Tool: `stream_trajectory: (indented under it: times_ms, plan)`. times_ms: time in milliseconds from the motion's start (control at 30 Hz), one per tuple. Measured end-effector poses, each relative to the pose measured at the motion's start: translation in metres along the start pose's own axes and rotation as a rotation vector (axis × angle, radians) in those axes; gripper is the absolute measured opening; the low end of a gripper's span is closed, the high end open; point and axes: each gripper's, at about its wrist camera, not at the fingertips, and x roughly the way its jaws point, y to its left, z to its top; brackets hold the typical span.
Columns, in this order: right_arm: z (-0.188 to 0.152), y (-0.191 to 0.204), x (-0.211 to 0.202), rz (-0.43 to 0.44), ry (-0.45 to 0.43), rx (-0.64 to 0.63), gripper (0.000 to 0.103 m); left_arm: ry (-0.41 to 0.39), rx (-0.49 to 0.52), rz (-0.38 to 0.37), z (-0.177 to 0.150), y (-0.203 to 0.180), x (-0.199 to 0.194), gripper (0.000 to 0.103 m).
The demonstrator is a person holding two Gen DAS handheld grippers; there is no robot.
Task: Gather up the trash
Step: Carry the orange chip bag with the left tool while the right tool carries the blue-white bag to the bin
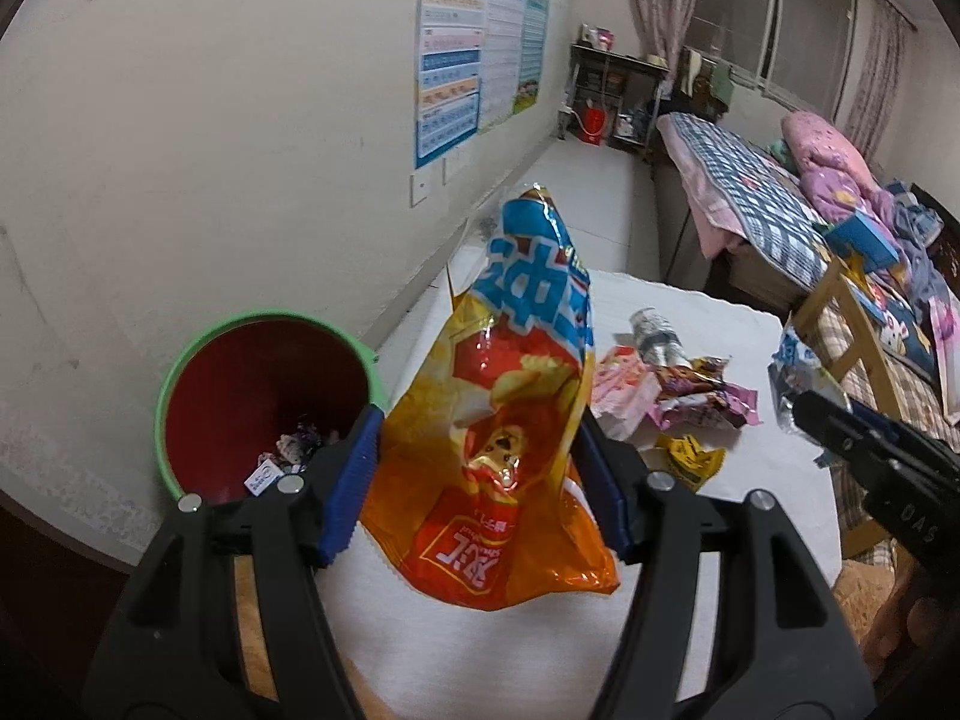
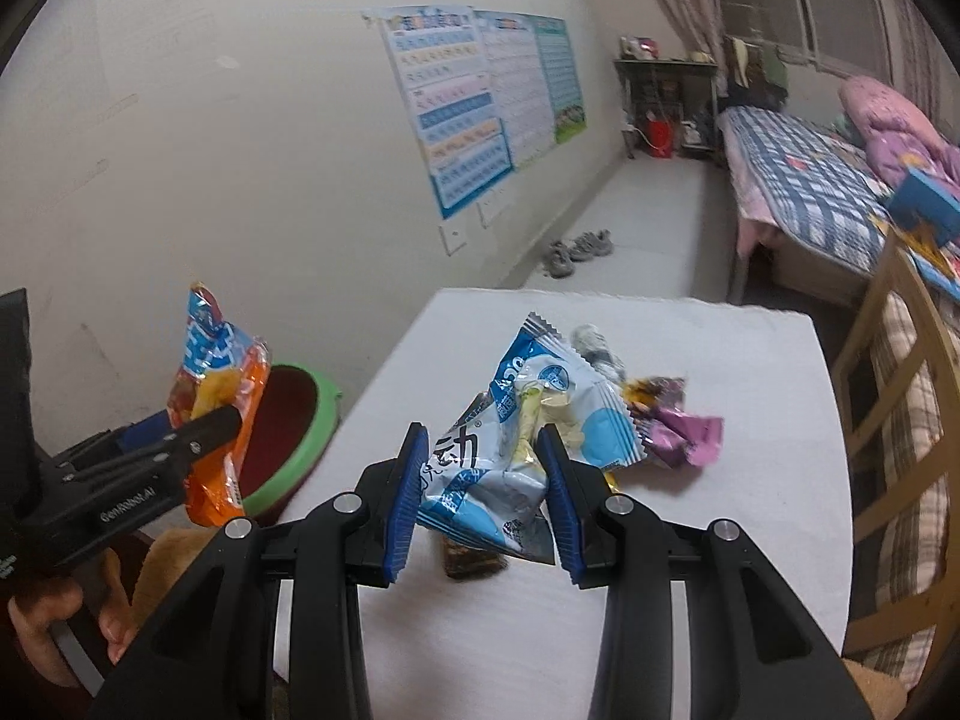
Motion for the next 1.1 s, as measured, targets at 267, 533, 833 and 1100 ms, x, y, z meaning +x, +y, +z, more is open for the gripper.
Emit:
stream_trajectory:
  times_ms: [267,533,833,1100]
  plan:
    - [0.005,0.026,0.009,0.021,0.011,-0.046,0.038,-0.005,-0.032,0.032,-0.004,0.023,-0.001,0.061]
    - [0.003,0.043,0.017,0.036,0.035,-0.083,0.038,0.01,-0.074,0.051,-0.005,0.041,0.007,0.061]
    - [0.005,0.053,0.027,0.059,0.049,-0.105,0.038,-0.003,-0.096,0.096,-0.007,0.062,0.002,0.061]
    - [0.004,0.067,0.038,0.089,0.069,-0.131,0.038,-0.013,-0.117,0.143,-0.009,0.08,-0.003,0.061]
